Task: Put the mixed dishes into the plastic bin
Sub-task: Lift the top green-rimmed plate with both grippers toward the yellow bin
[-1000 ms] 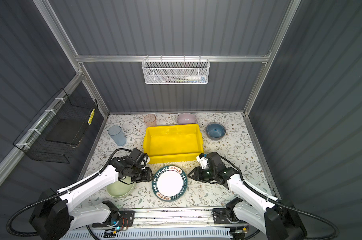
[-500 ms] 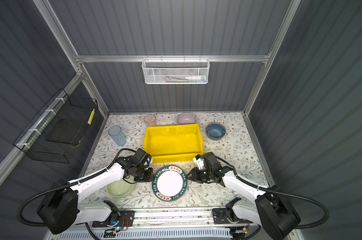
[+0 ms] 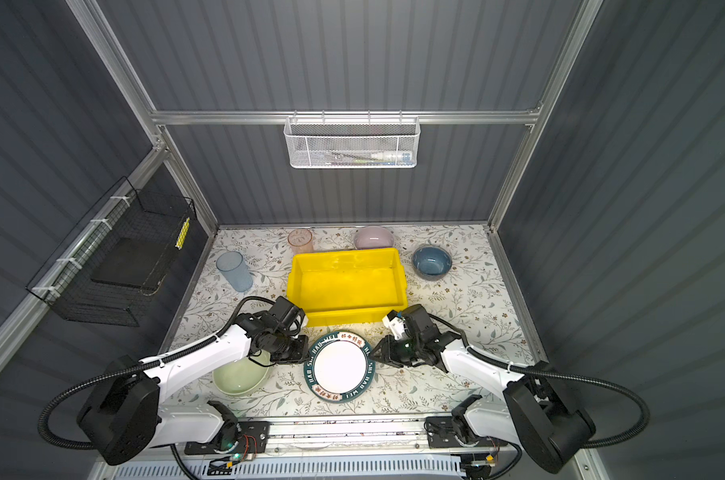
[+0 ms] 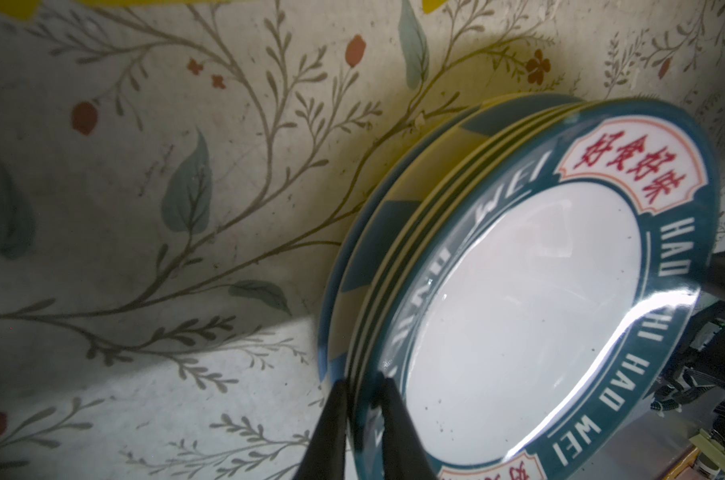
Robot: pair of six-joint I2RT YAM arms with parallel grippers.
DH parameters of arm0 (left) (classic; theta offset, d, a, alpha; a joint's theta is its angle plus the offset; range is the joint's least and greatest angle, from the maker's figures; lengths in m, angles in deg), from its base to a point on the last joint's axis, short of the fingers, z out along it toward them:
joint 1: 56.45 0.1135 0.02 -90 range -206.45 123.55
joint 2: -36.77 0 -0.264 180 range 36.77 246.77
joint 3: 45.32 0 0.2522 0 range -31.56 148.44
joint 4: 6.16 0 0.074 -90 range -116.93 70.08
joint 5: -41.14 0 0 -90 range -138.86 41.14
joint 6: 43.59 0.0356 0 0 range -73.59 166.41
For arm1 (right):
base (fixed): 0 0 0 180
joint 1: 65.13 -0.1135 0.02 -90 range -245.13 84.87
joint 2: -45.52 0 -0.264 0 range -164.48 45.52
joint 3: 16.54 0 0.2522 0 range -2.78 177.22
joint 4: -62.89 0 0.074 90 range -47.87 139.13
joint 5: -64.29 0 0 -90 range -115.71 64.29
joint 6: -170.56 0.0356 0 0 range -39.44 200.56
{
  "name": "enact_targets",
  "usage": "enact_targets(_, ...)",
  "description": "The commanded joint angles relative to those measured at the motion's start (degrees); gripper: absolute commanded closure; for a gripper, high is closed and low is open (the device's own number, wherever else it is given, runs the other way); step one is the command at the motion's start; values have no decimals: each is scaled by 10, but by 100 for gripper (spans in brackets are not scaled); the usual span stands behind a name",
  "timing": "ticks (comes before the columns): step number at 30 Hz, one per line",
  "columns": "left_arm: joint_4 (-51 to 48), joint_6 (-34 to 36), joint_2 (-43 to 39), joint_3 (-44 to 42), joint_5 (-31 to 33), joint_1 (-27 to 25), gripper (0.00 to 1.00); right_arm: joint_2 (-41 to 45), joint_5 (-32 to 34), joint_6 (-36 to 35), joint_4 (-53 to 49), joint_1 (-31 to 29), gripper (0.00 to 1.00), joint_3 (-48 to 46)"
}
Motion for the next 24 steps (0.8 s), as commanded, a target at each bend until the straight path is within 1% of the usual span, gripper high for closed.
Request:
enact_targets(1, 1, 7, 25, -7, 8, -3, 85, -6, -24, 5, 19, -5, 70, 8)
enact_targets(7, 5, 6, 32, -7, 7, -3, 86, -1, -44, 5, 29, -7, 71, 7)
enact_targets(13, 14, 7, 40, -11, 4, -5, 88, -2, -73, 16, 68, -8, 72, -1)
enact_targets(20, 19, 8, 46, -9, -4, -8, 88, -24, -61, 27, 91, -10, 72, 0)
enact_targets(24, 24, 7, 43, -9, -8, -9, 88, -37, -52, 33, 101, -12, 75, 5)
